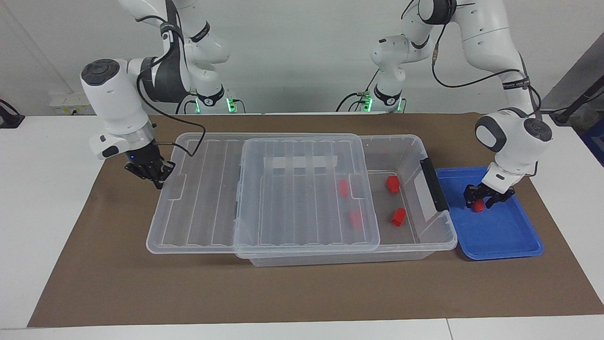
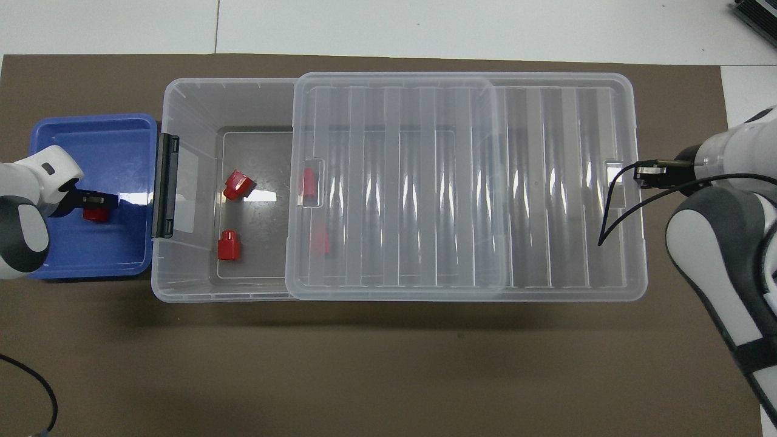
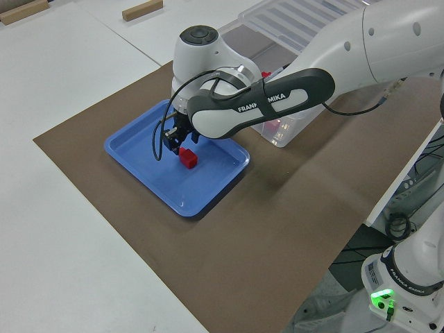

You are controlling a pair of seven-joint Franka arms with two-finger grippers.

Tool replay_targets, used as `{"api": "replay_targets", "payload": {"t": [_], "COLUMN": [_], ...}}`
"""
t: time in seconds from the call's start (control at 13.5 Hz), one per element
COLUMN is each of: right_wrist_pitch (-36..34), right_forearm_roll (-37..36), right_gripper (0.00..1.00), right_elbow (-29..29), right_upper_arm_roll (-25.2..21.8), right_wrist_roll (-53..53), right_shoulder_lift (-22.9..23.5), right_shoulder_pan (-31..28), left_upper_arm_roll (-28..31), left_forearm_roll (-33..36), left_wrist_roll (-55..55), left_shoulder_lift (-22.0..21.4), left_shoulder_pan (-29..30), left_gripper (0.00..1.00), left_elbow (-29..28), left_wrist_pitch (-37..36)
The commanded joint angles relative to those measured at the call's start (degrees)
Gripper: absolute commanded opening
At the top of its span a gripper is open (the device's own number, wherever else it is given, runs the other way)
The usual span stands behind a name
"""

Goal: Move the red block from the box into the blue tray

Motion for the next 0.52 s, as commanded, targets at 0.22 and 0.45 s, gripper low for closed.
{"api": "replay_targets", "payload": {"t": [0.22,0.45], "right_wrist_pitch": [0.5,0.5], "right_forearm_roll": [0.5,0.7], "right_gripper": [0.0,0.0], "right_elbow": [-2.9,-3.2], "right_upper_arm_roll": [0.3,0.4], "right_wrist_roll": [1.0,0.8], "right_shoulder_lift": [-1.2,-1.1], "right_shoulder_pan": [6.1,9.2], "left_upper_arm_roll": [-0.4,-0.3], "left_forearm_roll": [-0.7,1.2], "left_wrist_roll": [-2.9,-9.4], "left_shoulder_lift": [-5.3,-6.4], "left_shoulder_pan": [-0.5,-4.9], "left_gripper": [0.69,0.82], "left_elbow": [16.3,24.3], "left_wrist_pitch": [-27.3,-38.9]}}
